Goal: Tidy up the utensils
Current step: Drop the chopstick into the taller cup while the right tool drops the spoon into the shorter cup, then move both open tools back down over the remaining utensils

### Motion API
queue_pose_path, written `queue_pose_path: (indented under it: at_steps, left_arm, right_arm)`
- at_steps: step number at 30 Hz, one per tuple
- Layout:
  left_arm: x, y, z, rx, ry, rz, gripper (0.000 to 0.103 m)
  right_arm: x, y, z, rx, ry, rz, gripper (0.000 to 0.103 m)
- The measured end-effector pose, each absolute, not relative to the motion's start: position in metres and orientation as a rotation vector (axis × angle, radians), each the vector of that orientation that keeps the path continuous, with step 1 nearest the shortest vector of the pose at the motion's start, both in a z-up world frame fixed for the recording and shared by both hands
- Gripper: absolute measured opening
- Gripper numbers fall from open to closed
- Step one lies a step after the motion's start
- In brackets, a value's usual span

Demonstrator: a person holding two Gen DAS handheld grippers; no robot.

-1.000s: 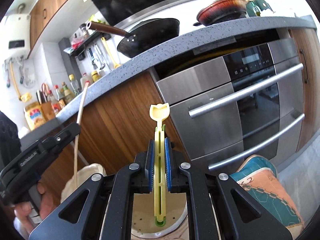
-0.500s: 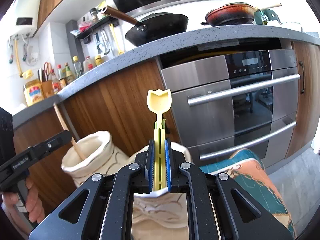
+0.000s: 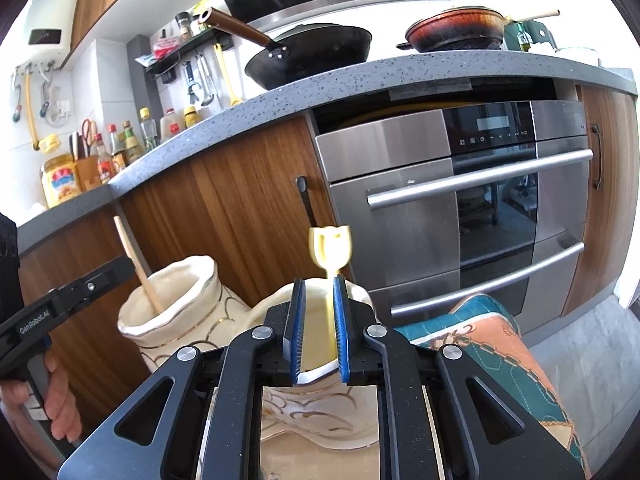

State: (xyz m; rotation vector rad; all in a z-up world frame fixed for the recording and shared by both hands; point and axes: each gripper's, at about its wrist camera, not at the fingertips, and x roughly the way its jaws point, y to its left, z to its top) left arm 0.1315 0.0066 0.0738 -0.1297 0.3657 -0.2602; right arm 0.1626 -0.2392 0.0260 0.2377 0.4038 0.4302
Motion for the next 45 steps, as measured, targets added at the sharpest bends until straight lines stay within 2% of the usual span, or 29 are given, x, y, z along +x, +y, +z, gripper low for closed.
queue_pose_path:
  at_steps: [1, 3, 5, 7, 8, 10, 12, 13, 15, 17, 20, 28, 34, 45]
  left_arm:
    - [0.131, 0.006, 0.074, -0.128, 0.364, -0.261, 0.010]
    - [0.129, 0.006, 0.075, -0.125, 0.355, -0.257, 0.028]
    - [0.125, 0.005, 0.077, -0.121, 0.337, -0.246, 0.036]
    - [0.122, 0.005, 0.079, -0.112, 0.329, -0.239, 0.038]
    - [0.121, 0.005, 0.078, -0.111, 0.330, -0.237, 0.043]
    - [0.116, 0.006, 0.076, -0.114, 0.334, -0.226, 0.053]
    - [0.112, 0.008, 0.073, -0.110, 0.337, -0.213, 0.059]
    - [0.110, 0.008, 0.072, -0.106, 0.339, -0.206, 0.061]
    - [0.103, 0.011, 0.068, -0.104, 0.341, -0.186, 0.075]
    - [0.096, 0.015, 0.063, -0.109, 0.344, -0.168, 0.083]
    - [0.085, 0.019, 0.054, -0.103, 0.365, -0.142, 0.092]
    - [0.057, 0.028, 0.035, -0.106, 0.434, -0.090, 0.097]
    - [0.037, 0.022, 0.021, -0.074, 0.519, -0.075, 0.097]
    - [0.022, 0.001, -0.022, -0.007, 0.782, -0.057, 0.097]
  right_arm:
    - [0.162, -0.240, 0.027, 0.240, 0.399, 0.430, 0.018]
    - [0.160, -0.241, 0.028, 0.244, 0.389, 0.425, 0.027]
    - [0.158, -0.242, 0.030, 0.247, 0.382, 0.419, 0.030]
    - [0.154, -0.244, 0.032, 0.248, 0.376, 0.413, 0.037]
    - [0.152, -0.244, 0.033, 0.249, 0.372, 0.408, 0.044]
    - [0.146, -0.245, 0.035, 0.250, 0.365, 0.404, 0.050]
    - [0.139, -0.246, 0.036, 0.251, 0.361, 0.405, 0.065]
    - [0.134, -0.247, 0.035, 0.250, 0.358, 0.407, 0.068]
    - [0.125, -0.246, 0.034, 0.240, 0.358, 0.411, 0.078]
    - [0.117, -0.246, 0.033, 0.230, 0.357, 0.410, 0.083]
    - [0.103, -0.248, 0.028, 0.233, 0.359, 0.413, 0.092]
    - [0.074, -0.250, 0.015, 0.219, 0.391, 0.390, 0.096]
    - [0.061, -0.250, 0.002, 0.210, 0.434, 0.379, 0.097]
    - [0.061, -0.249, -0.007, 0.184, 0.470, 0.387, 0.097]
